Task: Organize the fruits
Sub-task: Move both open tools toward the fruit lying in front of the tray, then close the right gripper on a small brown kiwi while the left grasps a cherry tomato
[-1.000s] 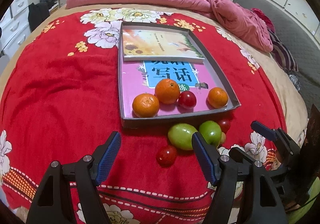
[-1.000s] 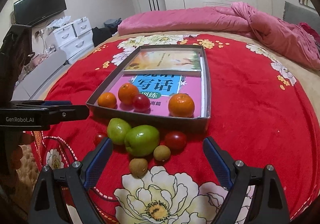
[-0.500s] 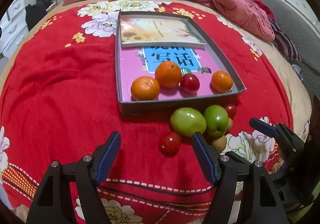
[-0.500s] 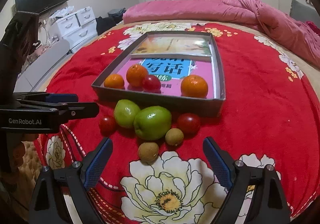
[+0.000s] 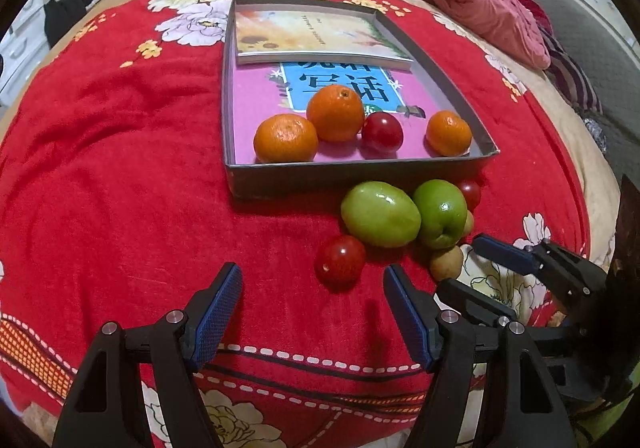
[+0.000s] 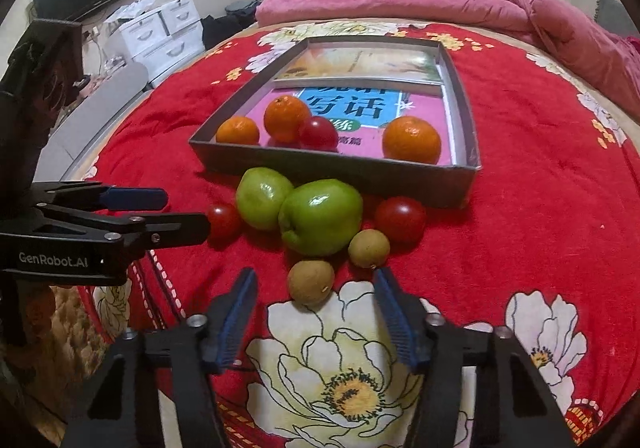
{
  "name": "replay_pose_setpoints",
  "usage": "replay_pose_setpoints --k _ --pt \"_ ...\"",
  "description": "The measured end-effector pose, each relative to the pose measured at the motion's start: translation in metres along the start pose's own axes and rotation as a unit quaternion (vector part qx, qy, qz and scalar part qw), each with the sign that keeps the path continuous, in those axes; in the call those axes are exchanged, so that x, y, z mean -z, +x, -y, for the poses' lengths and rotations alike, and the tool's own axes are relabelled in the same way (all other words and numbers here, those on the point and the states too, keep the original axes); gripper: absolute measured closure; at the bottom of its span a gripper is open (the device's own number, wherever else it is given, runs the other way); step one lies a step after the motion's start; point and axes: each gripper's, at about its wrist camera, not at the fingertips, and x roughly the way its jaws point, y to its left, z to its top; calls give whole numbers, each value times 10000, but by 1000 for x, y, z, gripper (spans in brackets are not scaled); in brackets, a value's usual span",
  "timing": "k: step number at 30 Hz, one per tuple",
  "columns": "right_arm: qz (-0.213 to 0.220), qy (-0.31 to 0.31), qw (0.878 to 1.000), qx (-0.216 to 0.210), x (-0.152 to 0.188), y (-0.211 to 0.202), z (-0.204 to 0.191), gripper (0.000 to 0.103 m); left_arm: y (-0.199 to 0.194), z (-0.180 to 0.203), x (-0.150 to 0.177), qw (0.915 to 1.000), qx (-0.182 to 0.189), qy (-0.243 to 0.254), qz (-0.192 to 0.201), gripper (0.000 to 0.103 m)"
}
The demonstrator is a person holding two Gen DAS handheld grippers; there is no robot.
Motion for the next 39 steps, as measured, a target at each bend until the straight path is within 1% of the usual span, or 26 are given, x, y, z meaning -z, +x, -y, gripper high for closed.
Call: replay_pose_setpoints --k 5,6,8,13,17,20,26,32,39 --pt "-93 -76 9999 -71 2 8 -2 63 4 -1 1 9999 102 -30 -25 29" --pt "-119 -105 9998 -74 3 10 -2 65 5 -1 1 9999 121 -34 -27 32" --pt "-120 -154 9998 -84 3 12 -4 68 6 -1 1 9999 161 -35 -19 35" --pt "-137 -247 9996 -71 2 18 -6 71 8 -1 0 9998 206 -1 5 38" --pt "-144 -208 9996 -127 1 19 -3 76 9 -2 -1 9997 249 -31 34 39" --pt "-156 -162 9996 -183 1 19 -1 77 10 -2 -1 9996 273 -19 56 47" --pt "-175 -237 9992 -286 1 18 -4 77 13 0 -2 9992 391 23 52 54" --pt "-173 -342 9984 -421 2 17 -10 77 19 4 -2 9989 460 82 13 55" --pt "-148 -398 9976 -547 2 15 -13 77 28 10 -3 9990 392 196 -18 55"
